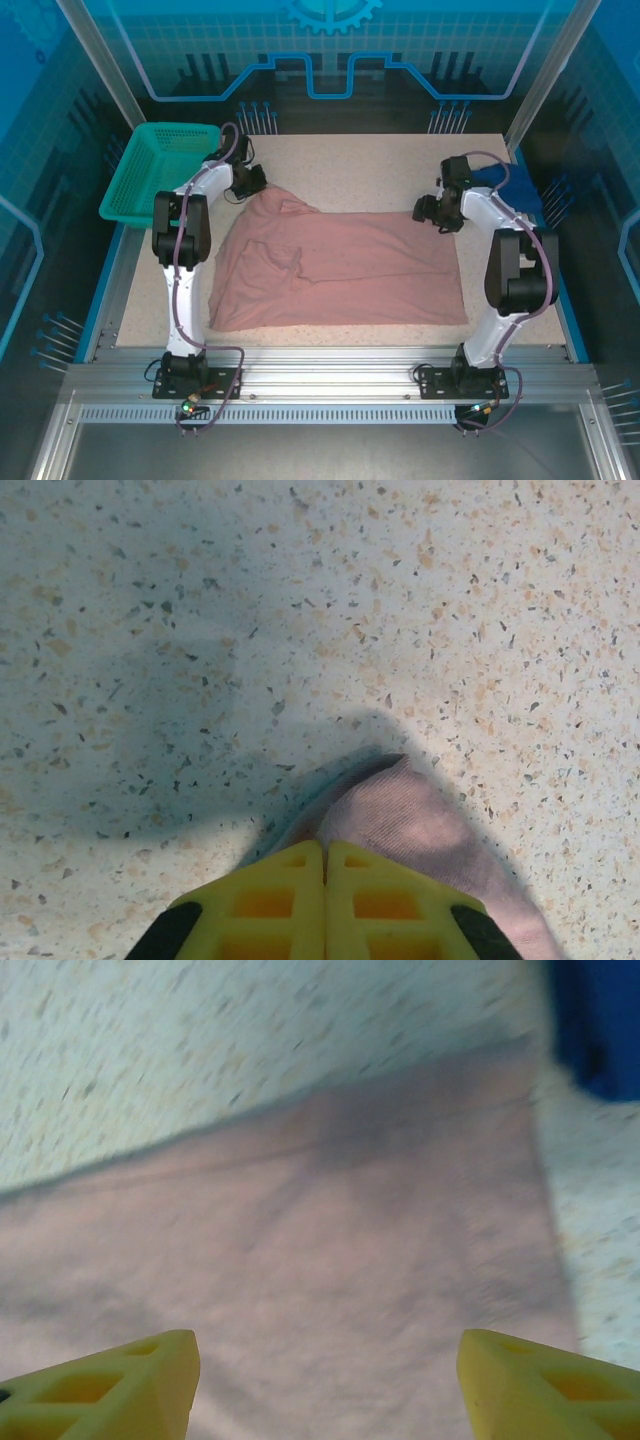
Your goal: Fold the inside-out t-shirt
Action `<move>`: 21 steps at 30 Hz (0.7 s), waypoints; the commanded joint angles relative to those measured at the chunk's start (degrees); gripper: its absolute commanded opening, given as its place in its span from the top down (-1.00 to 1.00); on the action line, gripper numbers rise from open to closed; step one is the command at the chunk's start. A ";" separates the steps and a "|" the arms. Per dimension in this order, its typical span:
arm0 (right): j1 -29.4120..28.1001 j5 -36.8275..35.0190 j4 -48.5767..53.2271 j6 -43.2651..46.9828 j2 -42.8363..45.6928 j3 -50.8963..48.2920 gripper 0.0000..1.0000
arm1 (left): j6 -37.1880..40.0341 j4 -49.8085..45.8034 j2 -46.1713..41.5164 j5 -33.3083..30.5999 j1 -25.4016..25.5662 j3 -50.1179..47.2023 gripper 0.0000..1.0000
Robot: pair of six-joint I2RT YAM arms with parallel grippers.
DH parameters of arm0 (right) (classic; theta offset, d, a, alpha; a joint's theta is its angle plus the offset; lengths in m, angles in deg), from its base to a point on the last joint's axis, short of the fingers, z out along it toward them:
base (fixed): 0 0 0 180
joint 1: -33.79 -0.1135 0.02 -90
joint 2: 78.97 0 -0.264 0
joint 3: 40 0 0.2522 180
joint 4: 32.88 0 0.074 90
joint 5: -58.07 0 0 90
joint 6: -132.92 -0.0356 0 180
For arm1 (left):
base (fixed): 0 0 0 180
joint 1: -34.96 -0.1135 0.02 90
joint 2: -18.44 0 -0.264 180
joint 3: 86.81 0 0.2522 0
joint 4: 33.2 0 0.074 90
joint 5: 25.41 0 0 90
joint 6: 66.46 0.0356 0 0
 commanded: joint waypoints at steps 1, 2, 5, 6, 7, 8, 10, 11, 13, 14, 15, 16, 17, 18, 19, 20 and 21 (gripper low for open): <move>1.69 -5.75 0.33 -4.78 -3.33 4.40 -0.39 | 1.22 -1.29 -2.76 0.94 0.00 1.65 0.95; 1.84 -6.79 0.56 -5.21 -4.28 5.50 -0.39 | 1.24 -1.19 -2.98 1.10 0.00 1.52 0.97; 2.45 -9.46 2.59 -6.25 -8.20 9.64 -0.38 | 1.06 -0.53 -3.88 1.64 0.00 1.05 1.00; 2.71 -9.99 3.32 -6.49 -9.69 11.13 -0.36 | 1.01 -0.35 -4.13 1.90 0.00 0.82 1.00; 2.95 -9.93 3.87 -6.75 -10.91 12.30 -0.34 | 0.92 -0.15 -4.42 2.10 0.00 0.72 1.00; 3.20 -9.83 4.09 -7.00 -11.76 13.25 -0.32 | 0.88 -0.04 -4.57 2.27 0.00 0.65 1.00; 3.25 -9.51 4.66 -7.21 -13.62 15.06 -0.24 | 0.83 0.05 -4.89 2.49 0.00 0.52 1.00; 3.27 -9.34 4.91 -7.29 -14.40 15.85 -0.21 | 0.83 0.13 -4.99 2.59 0.00 0.49 1.00; 3.34 -9.23 5.87 -7.55 -16.17 17.62 -0.14 | 0.64 0.31 -5.18 2.78 0.00 0.28 1.00; 3.29 -9.20 6.24 -7.56 -16.86 18.32 -0.11 | 0.58 0.40 -5.41 2.89 0.00 0.18 1.00; 3.29 -9.22 6.61 -7.56 -17.57 18.90 -0.09 | 0.51 0.62 -5.59 3.09 0.00 -0.04 1.00; 3.24 -9.30 6.90 -7.59 -18.13 19.34 -0.08 | 0.48 0.83 -5.84 3.28 0.05 -0.22 1.00; 3.23 -9.48 6.93 -7.58 -18.51 19.58 -0.07 | 0.38 0.93 -5.88 3.33 0.01 -0.36 1.00; 3.28 -9.47 7.03 -7.60 -18.92 19.91 -0.06 | 0.37 1.00 -5.99 3.38 0.00 -0.45 1.00; 3.28 -9.48 7.15 -7.48 -19.39 20.31 -0.02 | 0.37 1.02 -6.11 3.42 0.02 -0.46 1.00; 3.26 -9.54 7.34 -7.50 -19.90 20.78 0.00 | 0.45 1.02 -6.06 3.41 0.00 -0.51 1.00; 3.28 -9.58 7.60 -7.32 -20.49 21.37 0.03 | 0.47 1.02 -6.16 3.50 0.00 -0.54 1.00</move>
